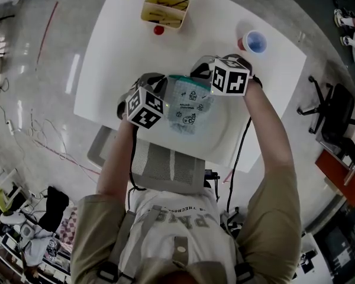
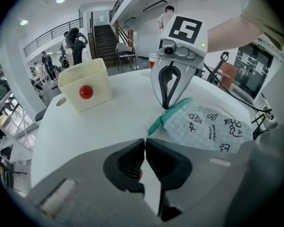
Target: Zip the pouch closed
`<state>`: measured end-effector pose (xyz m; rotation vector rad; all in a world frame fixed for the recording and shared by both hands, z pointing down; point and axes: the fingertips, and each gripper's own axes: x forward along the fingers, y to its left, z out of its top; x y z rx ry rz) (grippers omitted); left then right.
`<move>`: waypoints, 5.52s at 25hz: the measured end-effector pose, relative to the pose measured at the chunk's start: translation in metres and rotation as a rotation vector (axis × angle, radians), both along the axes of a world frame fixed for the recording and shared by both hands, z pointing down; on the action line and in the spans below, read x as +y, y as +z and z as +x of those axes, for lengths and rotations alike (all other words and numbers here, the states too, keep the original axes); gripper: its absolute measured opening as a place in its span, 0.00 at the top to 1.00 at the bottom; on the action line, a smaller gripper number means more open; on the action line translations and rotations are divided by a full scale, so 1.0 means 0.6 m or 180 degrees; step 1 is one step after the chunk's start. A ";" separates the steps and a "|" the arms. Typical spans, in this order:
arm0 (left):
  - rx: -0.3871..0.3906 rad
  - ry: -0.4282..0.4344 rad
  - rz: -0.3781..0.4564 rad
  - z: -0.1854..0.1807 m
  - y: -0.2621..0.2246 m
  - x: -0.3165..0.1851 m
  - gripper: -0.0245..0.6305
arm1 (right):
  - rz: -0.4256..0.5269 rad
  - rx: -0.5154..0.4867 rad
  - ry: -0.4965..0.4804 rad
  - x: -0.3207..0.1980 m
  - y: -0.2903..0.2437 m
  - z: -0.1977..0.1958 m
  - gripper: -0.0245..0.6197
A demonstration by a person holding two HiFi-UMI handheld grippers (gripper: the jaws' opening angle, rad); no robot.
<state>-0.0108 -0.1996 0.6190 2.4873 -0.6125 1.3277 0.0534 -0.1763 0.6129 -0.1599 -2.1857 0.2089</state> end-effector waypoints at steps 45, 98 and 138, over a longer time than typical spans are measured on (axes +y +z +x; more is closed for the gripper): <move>-0.0096 -0.0018 0.0010 -0.013 0.003 0.007 0.93 | -0.0025 0.0040 0.0261 0.027 -0.003 0.055 0.96; -0.0185 -0.0244 0.0201 -0.061 0.001 -0.015 0.92 | -0.0015 -0.0042 0.0703 0.040 -0.032 0.138 0.96; 0.1420 -0.1396 0.0971 -0.101 -0.369 0.106 0.67 | 0.2223 -0.2118 0.4946 0.196 -0.469 0.204 0.76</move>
